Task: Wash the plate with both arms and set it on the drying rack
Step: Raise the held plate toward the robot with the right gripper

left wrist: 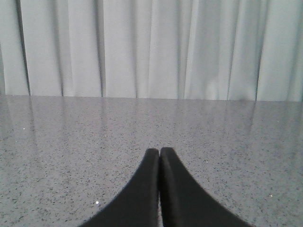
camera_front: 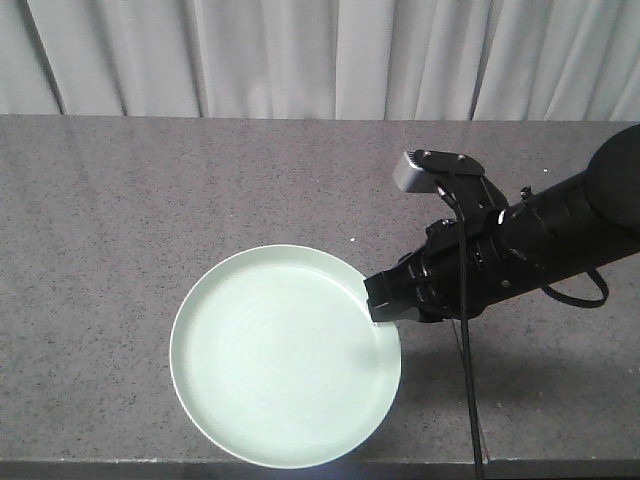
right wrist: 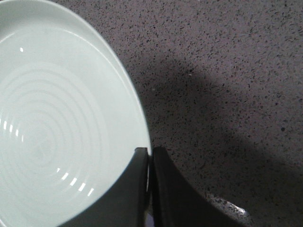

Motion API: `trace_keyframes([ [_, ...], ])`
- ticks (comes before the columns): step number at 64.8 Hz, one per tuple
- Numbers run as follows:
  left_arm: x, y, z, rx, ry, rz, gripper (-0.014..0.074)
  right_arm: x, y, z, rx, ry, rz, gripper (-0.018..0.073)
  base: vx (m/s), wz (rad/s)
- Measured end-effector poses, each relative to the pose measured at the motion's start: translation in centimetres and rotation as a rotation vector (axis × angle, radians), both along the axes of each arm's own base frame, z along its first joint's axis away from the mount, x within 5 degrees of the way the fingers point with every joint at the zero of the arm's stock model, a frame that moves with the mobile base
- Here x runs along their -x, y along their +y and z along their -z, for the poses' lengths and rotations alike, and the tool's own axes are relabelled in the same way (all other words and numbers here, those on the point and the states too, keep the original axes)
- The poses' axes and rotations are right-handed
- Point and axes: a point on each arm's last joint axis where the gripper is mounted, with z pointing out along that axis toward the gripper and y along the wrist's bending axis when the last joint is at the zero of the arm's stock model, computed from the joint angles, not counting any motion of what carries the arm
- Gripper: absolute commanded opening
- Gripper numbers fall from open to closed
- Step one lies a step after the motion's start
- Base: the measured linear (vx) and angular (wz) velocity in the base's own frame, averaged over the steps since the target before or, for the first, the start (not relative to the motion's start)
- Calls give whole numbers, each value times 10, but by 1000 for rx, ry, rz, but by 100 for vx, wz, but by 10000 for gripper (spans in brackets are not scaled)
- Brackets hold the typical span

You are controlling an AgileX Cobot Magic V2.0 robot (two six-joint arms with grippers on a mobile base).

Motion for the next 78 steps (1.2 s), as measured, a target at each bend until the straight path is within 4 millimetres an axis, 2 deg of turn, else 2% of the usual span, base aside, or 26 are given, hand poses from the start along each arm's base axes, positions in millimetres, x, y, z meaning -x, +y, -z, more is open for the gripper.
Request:
trace_keyframes([
  [78, 0, 0, 0, 0, 0, 0, -6, 0, 0, 0, 0, 1, -1, -1, -1, 5],
])
